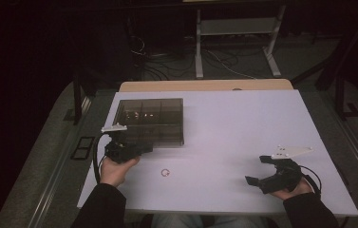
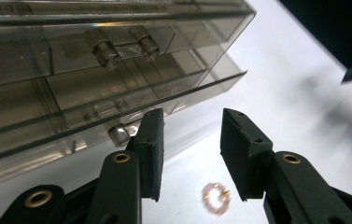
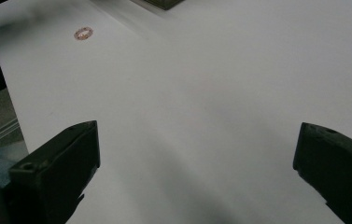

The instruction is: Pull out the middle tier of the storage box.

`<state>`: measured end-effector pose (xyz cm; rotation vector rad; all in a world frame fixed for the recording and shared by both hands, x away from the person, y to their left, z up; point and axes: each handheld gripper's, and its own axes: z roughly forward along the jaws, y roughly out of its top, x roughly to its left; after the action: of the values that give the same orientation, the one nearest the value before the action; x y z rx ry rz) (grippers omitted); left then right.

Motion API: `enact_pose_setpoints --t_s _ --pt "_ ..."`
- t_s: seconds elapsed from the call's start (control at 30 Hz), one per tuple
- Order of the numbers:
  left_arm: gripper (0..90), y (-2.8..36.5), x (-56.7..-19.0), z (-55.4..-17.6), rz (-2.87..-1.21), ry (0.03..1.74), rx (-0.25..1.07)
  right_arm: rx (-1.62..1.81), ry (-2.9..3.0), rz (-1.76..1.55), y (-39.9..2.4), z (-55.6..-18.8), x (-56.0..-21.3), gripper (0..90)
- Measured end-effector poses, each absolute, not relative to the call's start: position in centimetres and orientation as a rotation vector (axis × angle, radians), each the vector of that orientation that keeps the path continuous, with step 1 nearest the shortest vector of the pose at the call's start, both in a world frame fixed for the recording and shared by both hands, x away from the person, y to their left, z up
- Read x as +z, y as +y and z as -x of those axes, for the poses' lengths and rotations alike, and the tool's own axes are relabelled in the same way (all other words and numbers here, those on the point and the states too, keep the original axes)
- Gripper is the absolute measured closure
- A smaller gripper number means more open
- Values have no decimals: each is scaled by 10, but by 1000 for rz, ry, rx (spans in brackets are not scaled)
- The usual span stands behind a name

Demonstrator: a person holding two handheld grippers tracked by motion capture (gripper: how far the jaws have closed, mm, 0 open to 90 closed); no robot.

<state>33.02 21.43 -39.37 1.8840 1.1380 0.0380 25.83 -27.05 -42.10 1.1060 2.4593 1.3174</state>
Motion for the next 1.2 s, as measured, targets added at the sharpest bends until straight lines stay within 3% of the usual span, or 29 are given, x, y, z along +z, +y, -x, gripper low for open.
enact_pose_setpoints --t_s 0.8,1.2 --pt "591 214 -367 -357 -2251 835 81 1287 2475 -1108 -269 -259 -423 0" --pt "621 215 -367 -369 -2274 685 152 1282 2477 -1105 -268 -259 -423 0"
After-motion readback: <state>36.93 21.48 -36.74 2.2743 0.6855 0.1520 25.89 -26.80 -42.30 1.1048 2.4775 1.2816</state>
